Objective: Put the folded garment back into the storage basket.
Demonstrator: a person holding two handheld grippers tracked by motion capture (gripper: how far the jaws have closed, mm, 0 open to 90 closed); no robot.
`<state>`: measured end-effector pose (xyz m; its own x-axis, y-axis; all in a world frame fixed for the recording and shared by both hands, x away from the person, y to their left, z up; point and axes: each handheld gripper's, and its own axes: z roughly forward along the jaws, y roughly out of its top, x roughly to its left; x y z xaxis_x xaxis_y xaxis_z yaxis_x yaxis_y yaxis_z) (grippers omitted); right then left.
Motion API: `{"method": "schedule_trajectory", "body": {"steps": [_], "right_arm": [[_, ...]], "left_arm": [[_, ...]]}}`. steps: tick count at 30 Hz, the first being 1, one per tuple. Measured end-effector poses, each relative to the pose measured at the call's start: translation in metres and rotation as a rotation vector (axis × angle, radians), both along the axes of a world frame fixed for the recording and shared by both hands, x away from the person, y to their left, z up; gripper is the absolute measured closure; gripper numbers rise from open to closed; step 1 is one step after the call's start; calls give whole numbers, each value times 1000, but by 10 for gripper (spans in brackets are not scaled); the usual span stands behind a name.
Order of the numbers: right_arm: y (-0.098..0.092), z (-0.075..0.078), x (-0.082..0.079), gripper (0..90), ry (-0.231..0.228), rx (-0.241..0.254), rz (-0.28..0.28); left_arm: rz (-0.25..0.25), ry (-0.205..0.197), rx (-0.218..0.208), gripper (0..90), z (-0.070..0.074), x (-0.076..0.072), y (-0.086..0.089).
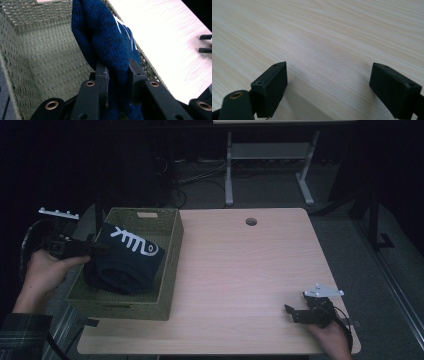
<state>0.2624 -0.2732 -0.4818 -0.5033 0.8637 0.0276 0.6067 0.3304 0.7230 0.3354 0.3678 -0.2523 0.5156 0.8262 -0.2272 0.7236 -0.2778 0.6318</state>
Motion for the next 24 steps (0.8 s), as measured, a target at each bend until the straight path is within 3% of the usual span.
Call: {"method": "schedule_trajectory", "body": {"steps": [14, 24], "right_arm": [[0, 0, 0, 145, -1, -1, -1], [0, 0, 0, 144, -2, -2, -1]], "left_arm": [[-7, 45, -18, 744, -24, 10, -11], [5, 85, -29, 744, -49, 21, -6]]}}
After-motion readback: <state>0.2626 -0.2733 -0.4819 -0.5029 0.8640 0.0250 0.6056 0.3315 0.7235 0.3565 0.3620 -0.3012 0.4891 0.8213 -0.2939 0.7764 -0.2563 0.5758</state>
